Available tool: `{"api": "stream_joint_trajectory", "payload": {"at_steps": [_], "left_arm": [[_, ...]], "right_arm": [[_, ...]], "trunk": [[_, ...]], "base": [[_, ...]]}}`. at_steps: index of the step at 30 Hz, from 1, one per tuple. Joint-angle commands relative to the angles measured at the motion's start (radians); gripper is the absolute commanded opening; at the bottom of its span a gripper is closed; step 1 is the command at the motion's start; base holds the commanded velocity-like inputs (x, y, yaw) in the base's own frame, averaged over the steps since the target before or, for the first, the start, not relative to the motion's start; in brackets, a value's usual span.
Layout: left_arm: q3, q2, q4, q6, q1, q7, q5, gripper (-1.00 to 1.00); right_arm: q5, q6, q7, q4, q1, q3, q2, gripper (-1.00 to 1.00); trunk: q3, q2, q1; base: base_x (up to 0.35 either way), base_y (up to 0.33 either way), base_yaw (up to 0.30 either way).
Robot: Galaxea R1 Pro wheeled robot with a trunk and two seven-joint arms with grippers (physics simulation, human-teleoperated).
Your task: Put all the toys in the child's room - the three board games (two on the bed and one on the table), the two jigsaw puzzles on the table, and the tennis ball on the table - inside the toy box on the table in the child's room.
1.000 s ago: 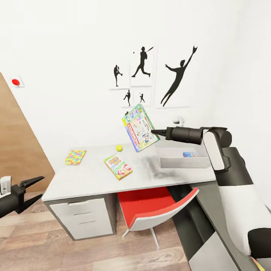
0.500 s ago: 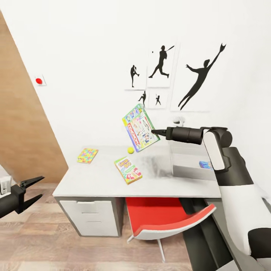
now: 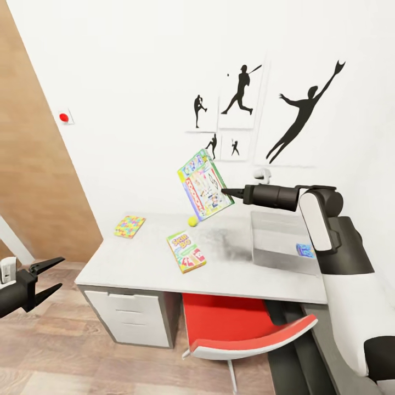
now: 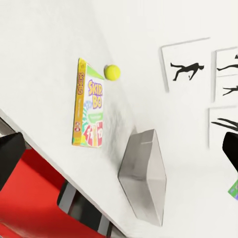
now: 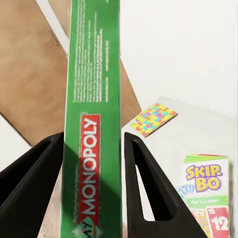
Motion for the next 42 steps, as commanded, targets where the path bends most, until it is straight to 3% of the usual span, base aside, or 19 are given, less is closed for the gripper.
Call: {"api": "stream_joint_trajectory", "payload": {"at_steps": [1, 10, 27, 32, 33, 35, 37, 38, 39, 40, 42], "left_arm": [[0.001, 0.000, -0.001, 0.003, -0.001, 0.010, 0.010, 1.00], [0.001, 0.001, -0.001, 0.004, -0.001, 0.009, 0.011, 1.00], [-0.001, -0.002, -0.005, 0.003, -0.001, 0.011, 0.009, 1.00], [-0.007, -0.003, -0.006, 0.003, -0.001, 0.011, 0.009, 1.00], [-0.009, -0.003, -0.005, 0.003, -0.004, 0.012, 0.012, 1.00], [-0.011, -0.002, -0.010, 0.003, -0.013, 0.013, 0.011, 1.00], [-0.013, 0.000, -0.012, 0.003, -0.024, 0.014, 0.010, 1.00], [-0.014, 0.000, -0.012, 0.003, -0.025, 0.013, 0.010, 1.00], [-0.024, -0.002, -0.012, 0.002, -0.028, 0.013, 0.011, 1.00], [-0.033, -0.003, -0.013, 0.000, -0.029, 0.012, 0.011, 1.00], [-0.082, -0.010, -0.012, -0.010, -0.043, 0.013, 0.011, 1.00]], "right_arm": [[0.002, 0.003, 0.007, -0.002, 0.000, 0.001, -0.006, -1.00], [0.000, 0.003, 0.007, -0.005, 0.000, -0.005, -0.016, -1.00], [0.001, 0.003, 0.007, -0.006, 0.001, -0.010, -0.014, -1.00], [0.006, 0.003, 0.007, -0.057, 0.025, -0.013, -0.016, -1.00], [0.000, 0.003, 0.008, -0.052, 0.025, -0.018, -0.055, -1.00], [-0.004, 0.003, 0.009, 0.009, 0.017, -0.023, -0.103, -1.00], [-0.022, 0.003, 0.011, 0.075, 0.015, -0.059, -0.163, -1.00], [-0.033, 0.003, 0.011, 0.088, 0.015, -0.073, -0.178, -1.00], [-0.058, 0.003, 0.011, 0.113, 0.019, -0.105, -0.209, -1.00], [-0.071, 0.003, 0.011, 0.127, 0.021, -0.121, -0.225, -1.00], [-0.102, 0.003, 0.011, 0.182, 0.027, -0.156, -0.276, -1.00]], "trunk": [[-0.002, -0.002, 0.001], [-0.002, -0.002, 0.001], [-0.002, -0.002, 0.001], [-0.002, -0.002, 0.001], [-0.002, -0.002, 0.001], [-0.002, -0.002, 0.001], [-0.002, -0.002, 0.001], [-0.002, -0.002, 0.001], [-0.002, -0.002, 0.001], [-0.002, -0.002, 0.001], [-0.002, -0.002, 0.001]], "base": [[0.145, -0.068, 0.005], [0.074, -0.017, -0.017], [0.319, 0.050, -0.064], [0.116, 0.002, 0.000], [0.001, 0.000, 0.000], [0.000, 0.000, 0.000], [0.000, 0.000, 0.000], [0.000, 0.000, 0.000], [0.000, 0.000, 0.000], [0.000, 0.000, 0.000], [0.000, 0.000, 0.000]]}}
